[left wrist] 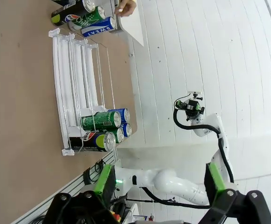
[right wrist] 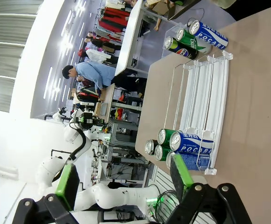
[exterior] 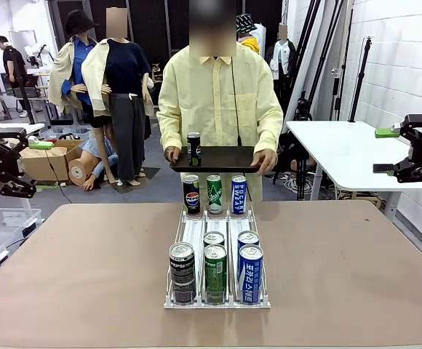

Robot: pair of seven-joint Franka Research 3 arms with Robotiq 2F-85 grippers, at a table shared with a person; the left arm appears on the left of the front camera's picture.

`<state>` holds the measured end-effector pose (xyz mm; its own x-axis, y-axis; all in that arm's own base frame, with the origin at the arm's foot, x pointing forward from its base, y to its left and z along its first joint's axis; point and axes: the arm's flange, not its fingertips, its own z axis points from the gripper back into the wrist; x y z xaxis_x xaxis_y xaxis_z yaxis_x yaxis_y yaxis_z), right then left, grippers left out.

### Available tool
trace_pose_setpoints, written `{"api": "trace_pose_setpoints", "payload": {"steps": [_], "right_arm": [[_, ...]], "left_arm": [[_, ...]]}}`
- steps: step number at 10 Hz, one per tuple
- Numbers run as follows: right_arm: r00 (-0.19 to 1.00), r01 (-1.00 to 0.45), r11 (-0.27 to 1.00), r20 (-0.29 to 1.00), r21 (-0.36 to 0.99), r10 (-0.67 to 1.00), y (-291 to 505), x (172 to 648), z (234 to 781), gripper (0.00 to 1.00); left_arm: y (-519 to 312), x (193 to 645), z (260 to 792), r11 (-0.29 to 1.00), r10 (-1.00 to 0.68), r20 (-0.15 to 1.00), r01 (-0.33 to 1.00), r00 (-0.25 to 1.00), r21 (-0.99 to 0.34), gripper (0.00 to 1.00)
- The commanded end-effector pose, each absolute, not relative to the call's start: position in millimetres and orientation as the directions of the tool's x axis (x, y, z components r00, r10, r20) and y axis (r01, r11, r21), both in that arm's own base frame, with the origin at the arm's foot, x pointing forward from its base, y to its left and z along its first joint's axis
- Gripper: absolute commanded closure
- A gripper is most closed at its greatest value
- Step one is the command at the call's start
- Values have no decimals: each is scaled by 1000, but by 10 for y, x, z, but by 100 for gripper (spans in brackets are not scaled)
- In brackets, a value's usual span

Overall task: Retrieve and hand over the desired beverage to the person.
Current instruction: Pick up another can of the same type that the person held from the Automatic Can Dispenser.

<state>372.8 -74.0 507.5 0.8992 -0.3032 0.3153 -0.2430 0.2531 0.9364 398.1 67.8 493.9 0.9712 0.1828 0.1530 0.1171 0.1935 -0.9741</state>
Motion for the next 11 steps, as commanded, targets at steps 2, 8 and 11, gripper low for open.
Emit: {"api": "trace_pose_setpoints", "payload": {"steps": [2,8,11], "right_arm": [[897,-253,240,321,937,-304,-730,3736,5081,0],[897,-253,240,321,937,-304,-730,3736,5081,0],[897,-253,240,321,937,-304,-730,3736,5081,0]], "left_arm": [[680,3959,4959,190,190,158,122,969,-974,0],[680,3959,4959,190,190,158,122,969,-974,0],[680,3959,4959,190,190,158,122,969,-974,0]]}}
